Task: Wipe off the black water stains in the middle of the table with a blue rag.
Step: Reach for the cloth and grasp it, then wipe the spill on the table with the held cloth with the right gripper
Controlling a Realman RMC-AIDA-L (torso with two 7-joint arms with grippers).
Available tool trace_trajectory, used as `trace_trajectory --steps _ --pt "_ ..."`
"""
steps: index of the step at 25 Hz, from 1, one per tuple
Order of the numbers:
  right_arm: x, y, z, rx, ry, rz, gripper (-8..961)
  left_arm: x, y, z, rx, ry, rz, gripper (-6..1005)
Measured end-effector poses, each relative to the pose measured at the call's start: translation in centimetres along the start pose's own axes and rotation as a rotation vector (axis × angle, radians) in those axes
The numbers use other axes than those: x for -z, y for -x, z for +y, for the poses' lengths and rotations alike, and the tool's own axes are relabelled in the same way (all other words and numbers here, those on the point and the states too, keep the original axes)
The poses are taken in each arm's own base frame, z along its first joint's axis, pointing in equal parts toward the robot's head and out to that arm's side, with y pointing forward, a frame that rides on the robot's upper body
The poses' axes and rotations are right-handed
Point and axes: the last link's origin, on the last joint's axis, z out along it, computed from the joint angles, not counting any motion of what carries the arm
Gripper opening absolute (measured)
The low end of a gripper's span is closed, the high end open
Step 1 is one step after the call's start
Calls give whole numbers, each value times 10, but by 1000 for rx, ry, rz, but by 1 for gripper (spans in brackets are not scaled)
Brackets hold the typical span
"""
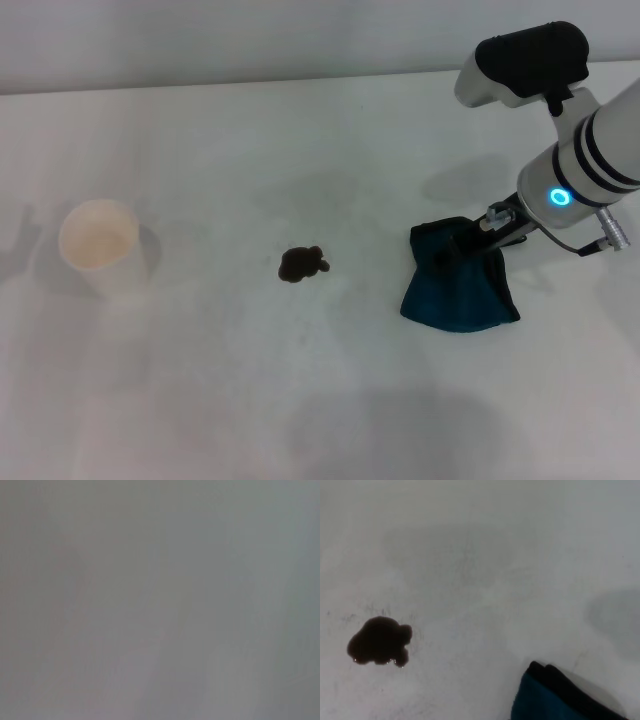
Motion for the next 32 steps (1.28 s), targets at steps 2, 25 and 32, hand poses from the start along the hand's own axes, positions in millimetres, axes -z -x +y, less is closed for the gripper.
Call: trace_trajectory --steps 2,25,32 --pt "-2 0 -1 -1 -2 9 780 0 0 0 7 0 0 888" --pt "-8 8 -1 78 14 21 137 -5 -3 0 -1 10 8 887" --pt "3 29 36 226 237 -87 97 -5 -2 0 1 8 7 888"
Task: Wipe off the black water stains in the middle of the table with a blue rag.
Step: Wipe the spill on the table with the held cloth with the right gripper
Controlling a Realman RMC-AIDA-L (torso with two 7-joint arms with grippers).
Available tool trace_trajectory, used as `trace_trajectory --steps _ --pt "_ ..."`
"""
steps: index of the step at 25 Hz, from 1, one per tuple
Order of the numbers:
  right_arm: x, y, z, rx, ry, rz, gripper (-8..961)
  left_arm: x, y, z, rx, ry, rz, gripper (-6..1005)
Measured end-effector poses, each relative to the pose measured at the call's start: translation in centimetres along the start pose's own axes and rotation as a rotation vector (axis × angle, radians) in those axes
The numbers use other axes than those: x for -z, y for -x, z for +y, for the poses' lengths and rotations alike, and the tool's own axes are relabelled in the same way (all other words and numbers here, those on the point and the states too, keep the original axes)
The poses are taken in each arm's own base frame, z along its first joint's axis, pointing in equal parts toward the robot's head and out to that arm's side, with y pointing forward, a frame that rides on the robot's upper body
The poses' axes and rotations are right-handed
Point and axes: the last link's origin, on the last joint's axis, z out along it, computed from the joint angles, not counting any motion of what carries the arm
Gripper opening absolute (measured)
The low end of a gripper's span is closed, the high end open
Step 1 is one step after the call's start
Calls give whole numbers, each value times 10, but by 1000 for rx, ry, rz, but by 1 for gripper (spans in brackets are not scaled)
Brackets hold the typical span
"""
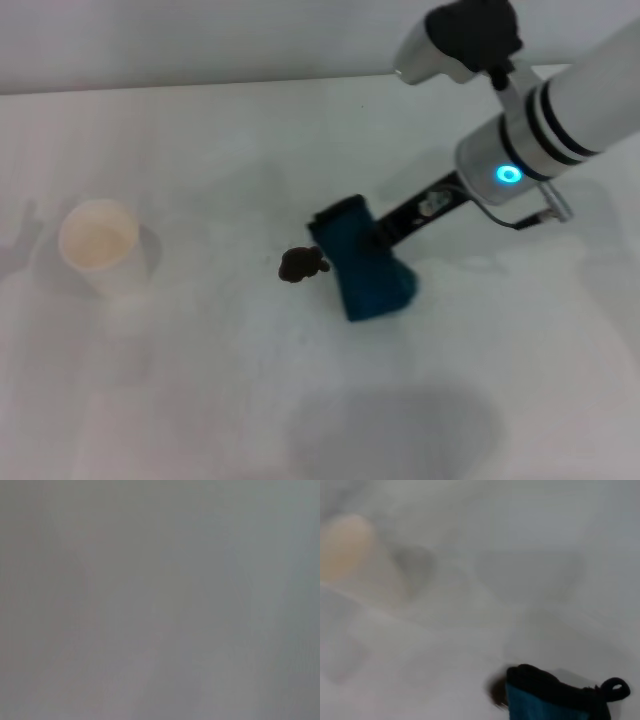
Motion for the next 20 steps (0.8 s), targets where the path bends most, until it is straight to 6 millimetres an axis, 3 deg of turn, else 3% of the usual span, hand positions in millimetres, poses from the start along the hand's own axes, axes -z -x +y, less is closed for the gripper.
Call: trace_trajectory --steps 1,4,10,14,20 --pt "-2 11 11 62 40 -28 95 0 0 0 0 0 0 888" --pt "-9 17 22 123 56 -39 91 -3 -1 2 4 8 5 888" --pt "-50 29 42 290 8 -61 92 -10 -3 6 15 23 14 888" --pt "-68 27 46 380 -53 -88 91 -13 -4 8 12 36 16 888" --pt "-78 23 51 440 -78 -136 87 -13 -4 7 11 34 14 887"
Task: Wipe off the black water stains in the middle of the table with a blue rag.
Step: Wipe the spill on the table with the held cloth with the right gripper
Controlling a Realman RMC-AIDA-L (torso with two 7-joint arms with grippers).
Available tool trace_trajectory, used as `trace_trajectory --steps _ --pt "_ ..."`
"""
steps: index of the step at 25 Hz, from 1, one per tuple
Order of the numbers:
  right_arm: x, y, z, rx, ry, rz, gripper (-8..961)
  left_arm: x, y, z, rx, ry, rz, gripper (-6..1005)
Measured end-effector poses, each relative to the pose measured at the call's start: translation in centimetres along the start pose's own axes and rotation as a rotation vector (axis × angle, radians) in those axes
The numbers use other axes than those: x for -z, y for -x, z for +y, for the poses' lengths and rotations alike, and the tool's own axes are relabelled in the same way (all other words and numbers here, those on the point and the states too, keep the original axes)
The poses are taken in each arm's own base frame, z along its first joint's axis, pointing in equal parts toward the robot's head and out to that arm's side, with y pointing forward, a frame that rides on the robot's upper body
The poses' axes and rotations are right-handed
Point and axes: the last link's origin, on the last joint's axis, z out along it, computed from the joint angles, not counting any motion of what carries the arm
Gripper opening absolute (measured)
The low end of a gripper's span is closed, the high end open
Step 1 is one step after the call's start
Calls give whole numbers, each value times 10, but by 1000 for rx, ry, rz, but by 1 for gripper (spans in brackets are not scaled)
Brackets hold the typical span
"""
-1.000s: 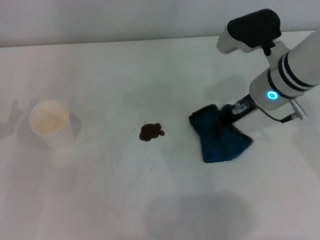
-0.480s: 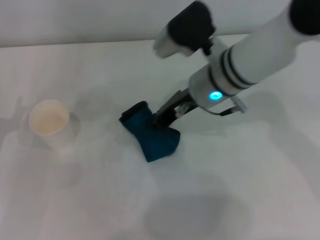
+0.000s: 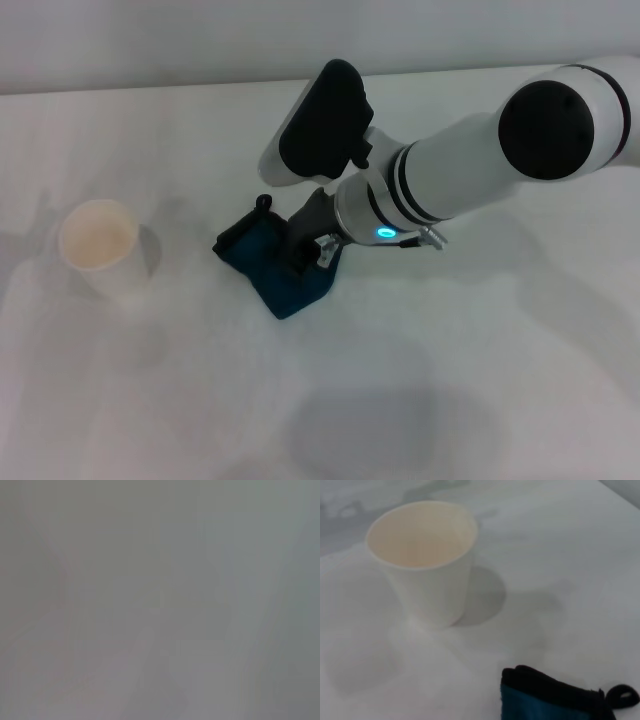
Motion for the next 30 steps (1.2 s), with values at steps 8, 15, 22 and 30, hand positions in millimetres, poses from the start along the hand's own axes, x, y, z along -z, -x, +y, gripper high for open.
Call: trace_trajectory --steps 8,15,22,30 --pt "1 -9 16 41 121 47 87 2 0 0 0 2 0 888" --pt "-2 -13 6 27 77 11 87 3 1 0 -1 4 -1 887" --pt "1 -28 -39 -96 -61 -15 88 6 1 -1 -3 2 -5 888" --pt "12 -45 -66 -193 -134 -31 88 7 2 -2 -3 0 -7 888"
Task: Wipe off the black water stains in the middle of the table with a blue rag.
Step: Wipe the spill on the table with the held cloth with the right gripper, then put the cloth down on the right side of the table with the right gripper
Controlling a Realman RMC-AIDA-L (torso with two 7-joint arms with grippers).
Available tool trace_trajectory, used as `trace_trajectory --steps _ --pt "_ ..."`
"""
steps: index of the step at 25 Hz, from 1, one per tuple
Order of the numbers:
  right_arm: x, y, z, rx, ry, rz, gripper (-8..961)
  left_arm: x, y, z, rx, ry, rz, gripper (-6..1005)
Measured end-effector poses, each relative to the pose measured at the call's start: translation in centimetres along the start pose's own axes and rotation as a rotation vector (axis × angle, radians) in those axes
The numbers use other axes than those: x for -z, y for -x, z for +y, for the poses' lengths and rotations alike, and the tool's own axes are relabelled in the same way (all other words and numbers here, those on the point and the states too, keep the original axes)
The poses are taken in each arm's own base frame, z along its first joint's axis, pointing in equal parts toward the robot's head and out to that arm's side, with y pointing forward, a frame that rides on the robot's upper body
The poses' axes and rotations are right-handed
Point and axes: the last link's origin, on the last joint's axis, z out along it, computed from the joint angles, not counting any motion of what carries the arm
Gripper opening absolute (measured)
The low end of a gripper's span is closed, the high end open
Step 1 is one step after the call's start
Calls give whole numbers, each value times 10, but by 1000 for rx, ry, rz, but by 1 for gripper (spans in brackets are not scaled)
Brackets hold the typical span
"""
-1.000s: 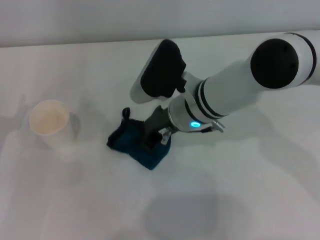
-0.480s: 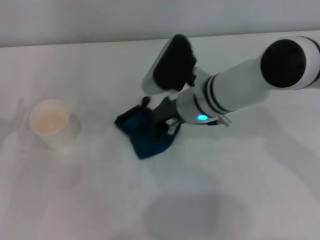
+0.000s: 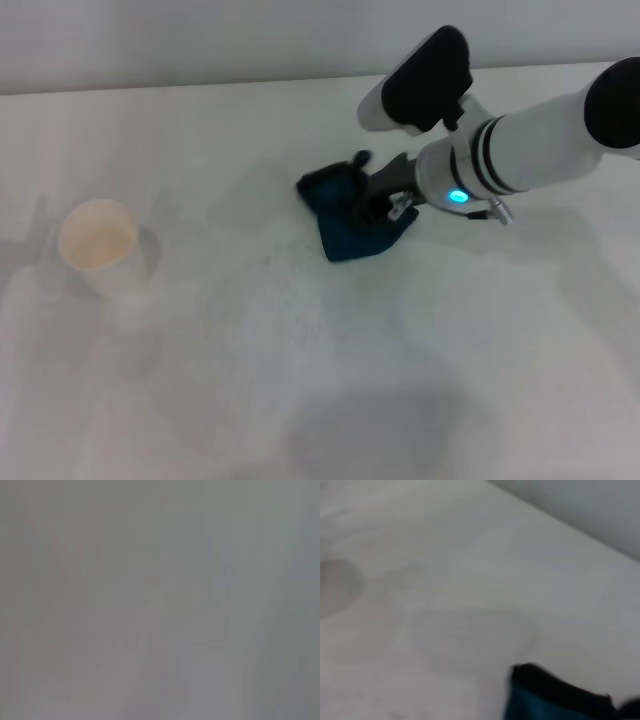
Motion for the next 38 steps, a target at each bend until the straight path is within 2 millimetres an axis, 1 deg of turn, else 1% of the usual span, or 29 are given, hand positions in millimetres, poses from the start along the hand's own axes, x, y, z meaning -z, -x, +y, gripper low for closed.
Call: trace_trajectory --steps 3,7,8,9,10,14,15,17,19,23,24,25,26,29,32,35,38 --pt "-2 2 18 31 56 0 88 0 0 0 0 0 0 888" --pt "-9 6 58 125 154 10 88 0 0 0 0 0 -1 887" --pt "-9 7 66 150 171 12 88 0 0 0 1 0 -1 887" --pt "-10 9 79 196 203 18 88 0 0 0 1 0 -2 887" --pt "-10 9 79 196 203 18 88 0 1 0 1 -1 -2 887" --pt "-8 14 94 269 240 6 88 0 1 1 2 0 -3 887" --pt "-8 15 94 280 238 -6 87 0 1 1 2 0 -3 887" --pt "-9 18 90 288 216 -36 85 0 1 1 2 0 -6 887" --pt "-10 18 80 265 182 -46 84 0 2 1 2 1 -7 887" --pt "-8 16 43 167 99 -45 84 -1 1 2 2 6 -3 888" --pt "-5 14 25 125 59 -48 84 -2 1 2 2 7 -1 888" --pt "-5 14 25 125 59 -48 84 -2 1 2 2 7 -1 888" --pt "-2 12 17 106 40 -46 84 -2 1 2 2 8 -1 887" --pt "10 3 -6 41 9 -34 85 -2 0 3 1 10 0 887" --pt "28 -8 -26 -27 -7 -36 86 -3 -1 2 -1 11 2 888" --pt "47 -22 -34 -66 -1 -35 86 -4 -1 2 -2 13 3 888" --pt "62 -31 -33 -92 29 -26 87 -4 -2 0 -8 10 3 888"
